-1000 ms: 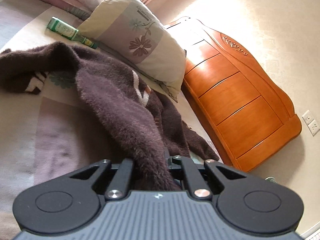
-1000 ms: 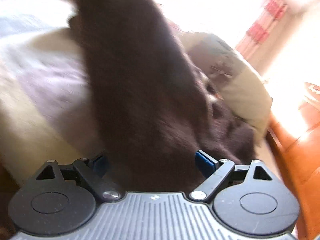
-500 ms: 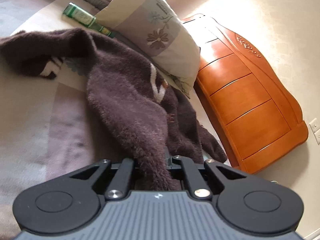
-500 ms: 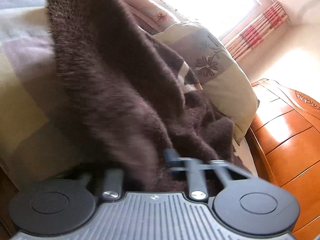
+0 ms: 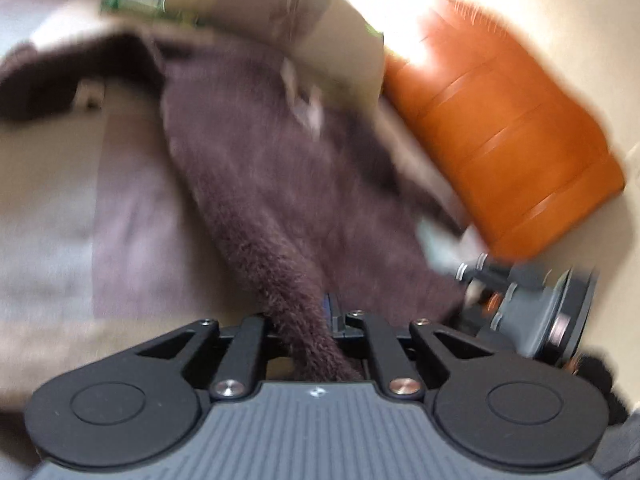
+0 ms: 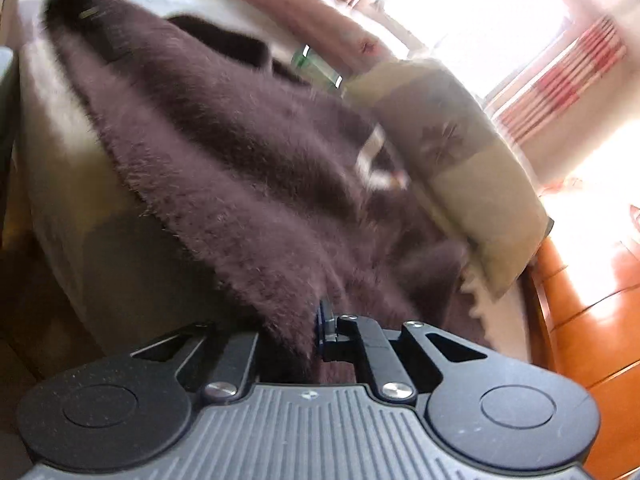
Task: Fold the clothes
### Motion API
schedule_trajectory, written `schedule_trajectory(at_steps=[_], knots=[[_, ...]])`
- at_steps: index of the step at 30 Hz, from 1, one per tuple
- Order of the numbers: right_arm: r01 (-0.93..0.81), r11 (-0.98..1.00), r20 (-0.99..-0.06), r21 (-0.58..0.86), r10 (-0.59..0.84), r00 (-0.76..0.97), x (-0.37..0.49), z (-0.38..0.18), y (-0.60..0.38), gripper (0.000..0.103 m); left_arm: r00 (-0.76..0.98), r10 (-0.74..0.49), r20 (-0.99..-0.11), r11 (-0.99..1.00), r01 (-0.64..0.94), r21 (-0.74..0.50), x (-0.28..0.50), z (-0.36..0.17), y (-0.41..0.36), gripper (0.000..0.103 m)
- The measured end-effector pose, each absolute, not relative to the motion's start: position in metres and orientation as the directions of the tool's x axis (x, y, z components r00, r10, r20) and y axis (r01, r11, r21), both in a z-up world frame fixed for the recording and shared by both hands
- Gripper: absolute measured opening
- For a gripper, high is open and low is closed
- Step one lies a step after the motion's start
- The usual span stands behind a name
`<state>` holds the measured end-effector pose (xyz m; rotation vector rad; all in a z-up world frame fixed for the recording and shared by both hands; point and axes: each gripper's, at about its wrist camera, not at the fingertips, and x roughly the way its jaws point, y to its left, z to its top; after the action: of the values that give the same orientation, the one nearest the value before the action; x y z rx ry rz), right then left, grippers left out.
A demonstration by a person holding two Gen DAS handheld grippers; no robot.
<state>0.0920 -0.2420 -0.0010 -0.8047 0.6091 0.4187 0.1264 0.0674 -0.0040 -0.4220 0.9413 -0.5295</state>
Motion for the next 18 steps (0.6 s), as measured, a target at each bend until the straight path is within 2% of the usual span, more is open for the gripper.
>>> schedule_trajectory(at_steps=[3,4,6,8,10,12,18], knots=[[-0.589,0.631,-0.688,-0.505,0.118,0.716,0.098,-0.002,-0.244,0.013,0.464,-0.552,-0.692,0.833,0.271,-0.483,0.12,-0.003,0.057,0.009],[-0.595,0.627,-0.69,-0.504,0.122,0.713,0.098,0.0,-0.244,0.016,0.471,-0.552,-0.688,0.833,0.281,-0.476,0.117,0.002,0.058,0.012],[-0.6,0.621,-0.686,-0.505,0.132,0.715,0.092,0.006,-0.247,0.032,0.485,-0.549,-0.68,0.835,0.301,-0.46,0.112,0.014,0.061,0.015],[-0.598,0.634,-0.683,-0.491,0.145,0.715,0.079,0.016,-0.253,0.041,0.516,-0.526,-0.676,0.85,0.31,-0.425,0.107,0.028,0.067,0.018],[-0.606,0.659,-0.687,-0.445,0.184,0.703,0.069,0.029,-0.262,0.042,0.542,-0.503,-0.673,0.864,0.308,-0.398,0.104,0.038,0.07,0.02],[-0.617,0.687,-0.68,-0.383,0.242,0.692,0.06,0.044,-0.272,0.051,0.576,-0.48,-0.662,0.877,0.293,-0.381,0.102,0.045,0.074,0.022],[-0.557,0.808,-0.615,-0.192,0.343,0.71,0.051,0.075,-0.309,0.062,0.626,-0.436,-0.647,0.9,0.3,-0.317,0.117,0.065,0.068,0.041]])
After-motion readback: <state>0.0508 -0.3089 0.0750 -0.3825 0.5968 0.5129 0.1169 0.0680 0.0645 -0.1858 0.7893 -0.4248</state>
